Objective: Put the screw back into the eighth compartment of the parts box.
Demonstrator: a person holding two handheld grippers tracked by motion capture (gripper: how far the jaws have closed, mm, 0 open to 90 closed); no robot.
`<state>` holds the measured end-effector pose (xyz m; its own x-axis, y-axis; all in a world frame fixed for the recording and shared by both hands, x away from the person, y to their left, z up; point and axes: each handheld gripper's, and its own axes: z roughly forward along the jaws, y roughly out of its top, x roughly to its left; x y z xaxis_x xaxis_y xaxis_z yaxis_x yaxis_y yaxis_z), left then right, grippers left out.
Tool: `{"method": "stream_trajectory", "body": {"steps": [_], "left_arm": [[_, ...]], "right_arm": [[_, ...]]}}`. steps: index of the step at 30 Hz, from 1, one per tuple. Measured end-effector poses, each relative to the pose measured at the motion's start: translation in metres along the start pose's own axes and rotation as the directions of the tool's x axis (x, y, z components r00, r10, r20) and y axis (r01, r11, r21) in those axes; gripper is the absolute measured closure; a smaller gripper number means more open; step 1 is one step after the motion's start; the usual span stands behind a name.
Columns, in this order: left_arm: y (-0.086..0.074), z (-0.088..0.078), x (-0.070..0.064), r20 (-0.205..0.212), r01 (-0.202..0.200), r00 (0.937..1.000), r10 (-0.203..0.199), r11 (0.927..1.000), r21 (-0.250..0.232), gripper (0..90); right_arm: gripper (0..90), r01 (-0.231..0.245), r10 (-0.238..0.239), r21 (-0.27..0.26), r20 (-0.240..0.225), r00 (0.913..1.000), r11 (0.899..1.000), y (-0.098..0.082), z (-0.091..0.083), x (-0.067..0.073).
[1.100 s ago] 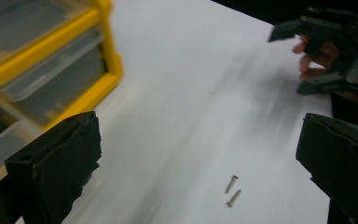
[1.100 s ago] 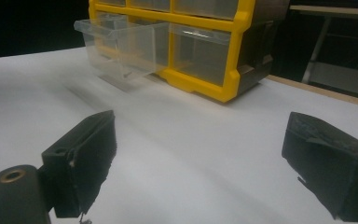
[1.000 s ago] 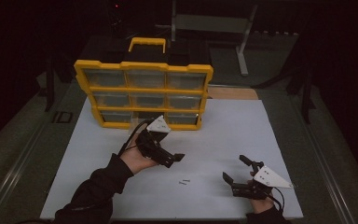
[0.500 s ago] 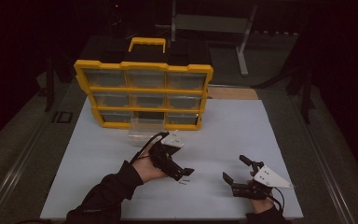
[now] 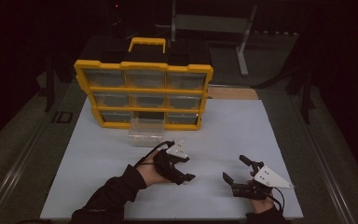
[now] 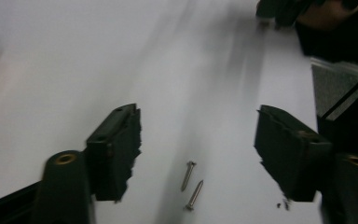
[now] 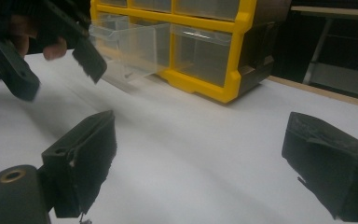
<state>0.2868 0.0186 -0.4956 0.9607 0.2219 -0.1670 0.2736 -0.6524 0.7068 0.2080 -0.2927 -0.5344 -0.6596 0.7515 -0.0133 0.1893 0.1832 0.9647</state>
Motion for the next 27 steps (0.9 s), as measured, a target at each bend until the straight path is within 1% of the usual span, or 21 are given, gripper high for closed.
{"method": "stream_trajectory", "body": {"steps": [3, 4, 5, 6, 8, 13, 16, 17, 18, 20, 22, 27], "left_arm": [[-0.005, 0.004, 0.004, 0.037, 0.004, 0.9993, -0.005, 0.9999, 0.014, 41.2], [-0.007, 0.006, 0.005, 0.041, 0.005, 0.9991, -0.006, 0.9998, 0.02, 43.3], [-0.008, 0.007, 0.006, 0.045, 0.006, 0.9989, -0.007, 0.9996, 0.027, 47.4], [-0.009, 0.009, 0.006, 0.052, 0.001, 0.9986, -0.002, 0.9994, 0.033, 48.9], [-0.011, 0.013, 0.005, 0.053, -0.013, 0.9985, 0.01, 0.9983, 0.057, 53.3], [-0.014, 0.021, 0.004, 0.051, -0.026, 0.9984, 0.022, 0.9955, 0.091, 61.4], [-0.016, 0.027, 0.004, 0.056, -0.038, 0.9979, 0.032, 0.9924, 0.117, 65.8], [-0.016, 0.029, 0.003, 0.053, -0.048, 0.9978, 0.041, 0.9906, 0.128, 67.7], [-0.017, 0.031, 0.003, 0.056, -0.047, 0.9976, 0.04, 0.9891, 0.14, 67.8], [-0.018, 0.034, 0.003, 0.049, -0.056, 0.9976, 0.05, 0.9873, 0.148, 70.3], [-0.018, 0.037, 0.003, 0.052, -0.059, 0.9973, 0.052, 0.9855, 0.159, 72.5], [-0.019, 0.044, 0.004, 0.04, -0.072, 0.997, 0.066, 0.9794, 0.189, 77.5]], "right_arm": [[10.2, -0.001, 0.001, 0.0, -0.001, 1.0, 1.0, 0.0, 0.0, 0.0], [10.2, -0.002, 0.002, 0.0, 0.0, 1.0, 1.0, 0.0, 0.0, 0.0], [10.2, -0.001, 0.001, 0.001, -0.001, 1.0, 1.0, 0.0, 0.0, 0.0], [10.2, -0.001, 0.001, 0.001, -0.001, 1.0, 1.0, 0.0, 0.0, 0.0], [10.2, 0.0, 0.0, 0.001, -0.001, 1.0, 1.0, 0.0, 0.0, 0.0], [10.2, 0.0, 0.0, 0.001, -0.001, 1.0, 1.0, 0.0, 0.0, 0.0], [10.2, 0.0, 0.0, 0.0, -0.001, 1.0, 1.0, 0.0, 0.0, 0.0], [10.2, 0.0, 0.0, 0.001, -0.001, 1.0, 1.0, 0.0, 0.0, 0.0], [10.2, -0.001, 0.001, 0.001, -0.001, 1.0, 1.0, 0.0, 0.0, 0.0], [10.2, 0.0, 0.0, 0.001, -0.001, 1.0, 1.0, 0.0, 0.0, 0.0], [10.2, 0.001, -0.001, 0.002, -0.001, 1.0, 1.0, 0.0, 0.0, 0.0], [10.2, 0.0, 0.0, 0.001, -0.001, 1.0, 1.0, 0.0, 0.0, 0.0]]}}
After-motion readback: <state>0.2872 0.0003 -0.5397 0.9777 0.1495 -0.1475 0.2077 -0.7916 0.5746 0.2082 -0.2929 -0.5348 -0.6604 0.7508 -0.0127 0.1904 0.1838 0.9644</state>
